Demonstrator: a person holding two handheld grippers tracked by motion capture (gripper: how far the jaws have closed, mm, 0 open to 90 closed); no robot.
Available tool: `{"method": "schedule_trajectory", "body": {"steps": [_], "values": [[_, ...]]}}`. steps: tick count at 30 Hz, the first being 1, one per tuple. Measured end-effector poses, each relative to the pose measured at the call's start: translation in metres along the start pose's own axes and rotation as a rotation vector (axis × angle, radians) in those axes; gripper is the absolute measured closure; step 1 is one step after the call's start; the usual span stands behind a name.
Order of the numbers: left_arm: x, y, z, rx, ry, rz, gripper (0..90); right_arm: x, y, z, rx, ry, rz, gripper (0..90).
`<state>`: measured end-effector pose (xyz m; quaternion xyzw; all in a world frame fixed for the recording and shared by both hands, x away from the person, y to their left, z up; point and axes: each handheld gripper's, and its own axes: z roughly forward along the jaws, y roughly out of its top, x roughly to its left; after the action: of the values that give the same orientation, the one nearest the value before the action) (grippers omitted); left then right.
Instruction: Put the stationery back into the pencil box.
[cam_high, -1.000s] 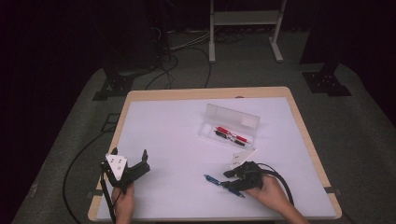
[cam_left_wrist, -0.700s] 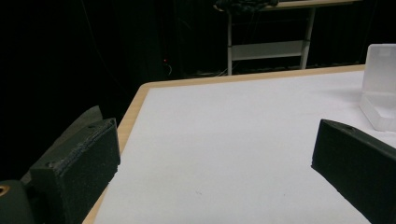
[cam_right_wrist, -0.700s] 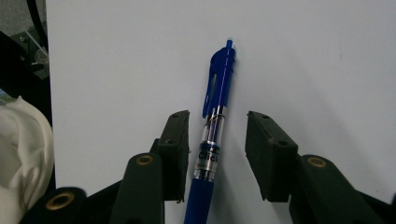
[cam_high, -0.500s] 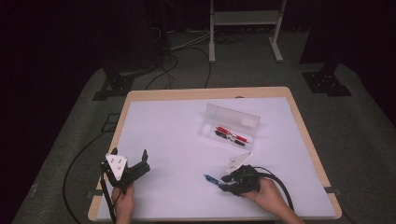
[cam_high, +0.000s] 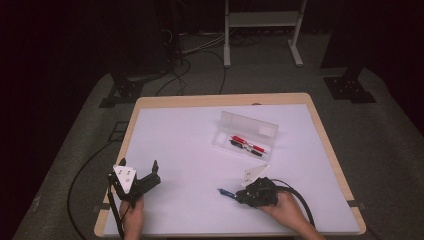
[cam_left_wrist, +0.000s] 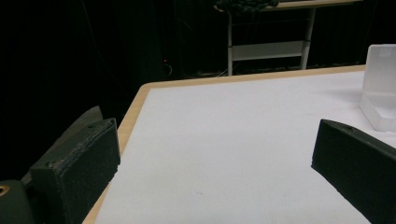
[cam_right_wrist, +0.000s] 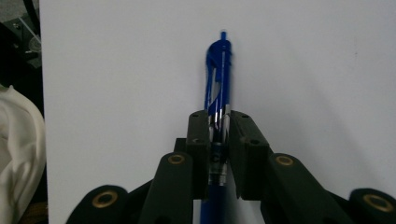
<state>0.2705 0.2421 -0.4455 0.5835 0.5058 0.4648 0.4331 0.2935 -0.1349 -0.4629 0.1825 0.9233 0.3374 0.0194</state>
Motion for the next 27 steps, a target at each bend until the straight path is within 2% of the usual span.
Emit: {"method": "schedule_trajectory", "body": {"steps": [4,7,12,14,24,27], "values": [[0.000,0.000,0.000,0.002,0.001,-0.003,0.3,0.002,0.000,0.000,-0.002,-0.007,-0.014,78.7],[0.001,0.000,0.000,0.001,0.002,-0.003,0.3,0.001,0.001,-0.005,-0.018,-0.008,-0.002,78.7],[0.001,0.000,0.000,0.001,0.000,-0.003,0.3,-0.001,0.004,-0.011,-0.025,-0.021,-0.009,78.8],[0.000,0.000,0.000,0.002,-0.002,-0.003,0.3,-0.004,0.005,-0.013,-0.021,-0.031,-0.018,78.7],[-0.001,0.000,0.000,0.003,-0.006,-0.002,0.3,-0.021,0.005,-0.017,-0.025,-0.062,0.025,78.7],[-0.001,0.000,0.000,0.001,-0.005,-0.003,0.4,-0.031,0.008,-0.019,-0.012,-0.090,0.019,78.8]]}}
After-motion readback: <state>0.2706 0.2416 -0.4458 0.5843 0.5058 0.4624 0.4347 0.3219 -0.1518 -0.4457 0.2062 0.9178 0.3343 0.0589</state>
